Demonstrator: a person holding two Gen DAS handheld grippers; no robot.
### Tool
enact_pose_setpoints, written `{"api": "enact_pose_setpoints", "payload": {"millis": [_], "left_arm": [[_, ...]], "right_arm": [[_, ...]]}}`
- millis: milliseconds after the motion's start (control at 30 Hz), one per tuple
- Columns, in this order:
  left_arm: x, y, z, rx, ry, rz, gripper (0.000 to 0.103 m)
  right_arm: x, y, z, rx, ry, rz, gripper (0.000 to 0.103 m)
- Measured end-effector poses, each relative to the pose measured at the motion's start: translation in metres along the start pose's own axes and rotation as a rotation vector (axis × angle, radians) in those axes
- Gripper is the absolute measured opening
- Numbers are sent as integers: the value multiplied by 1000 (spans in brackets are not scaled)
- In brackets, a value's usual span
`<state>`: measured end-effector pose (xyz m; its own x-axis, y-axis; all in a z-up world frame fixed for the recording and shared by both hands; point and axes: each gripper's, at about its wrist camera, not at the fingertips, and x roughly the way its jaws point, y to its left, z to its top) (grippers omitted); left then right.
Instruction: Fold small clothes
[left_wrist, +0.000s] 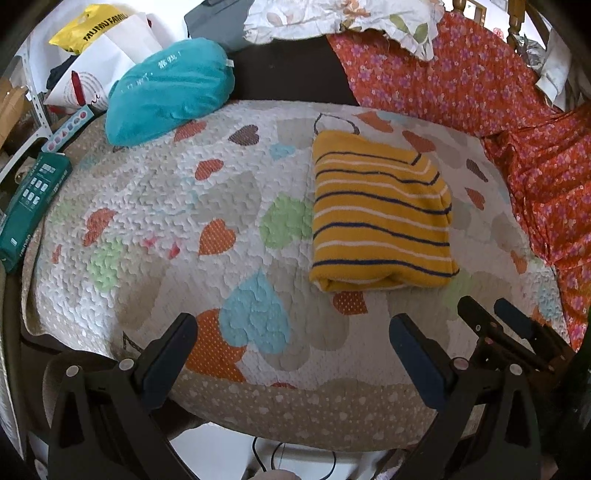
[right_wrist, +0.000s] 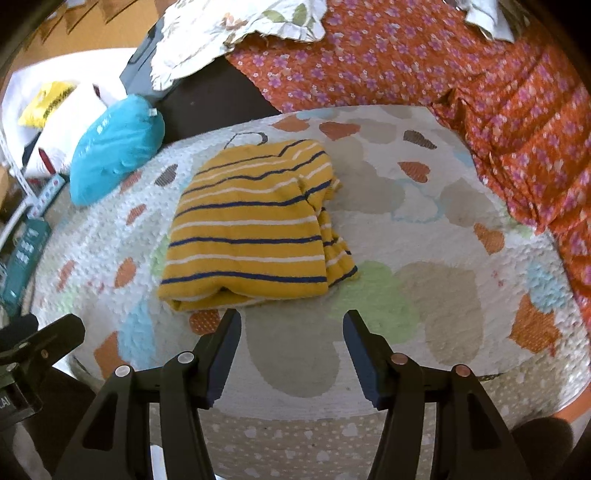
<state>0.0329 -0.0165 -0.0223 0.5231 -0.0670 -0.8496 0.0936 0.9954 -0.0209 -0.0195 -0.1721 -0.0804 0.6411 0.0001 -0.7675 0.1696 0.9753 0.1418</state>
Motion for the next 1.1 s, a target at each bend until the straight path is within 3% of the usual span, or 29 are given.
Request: {"api": "enact_pose_setpoints", "payload": {"millis": [400,1100], "left_arm": [[23,8,-8,-18,67,16,103],[42,13,-17,-34,135,11,103]], "right_arm": [[8,14,-5,-119,22,-156,67],[22,16,-13,-166,89,-208,69]]}}
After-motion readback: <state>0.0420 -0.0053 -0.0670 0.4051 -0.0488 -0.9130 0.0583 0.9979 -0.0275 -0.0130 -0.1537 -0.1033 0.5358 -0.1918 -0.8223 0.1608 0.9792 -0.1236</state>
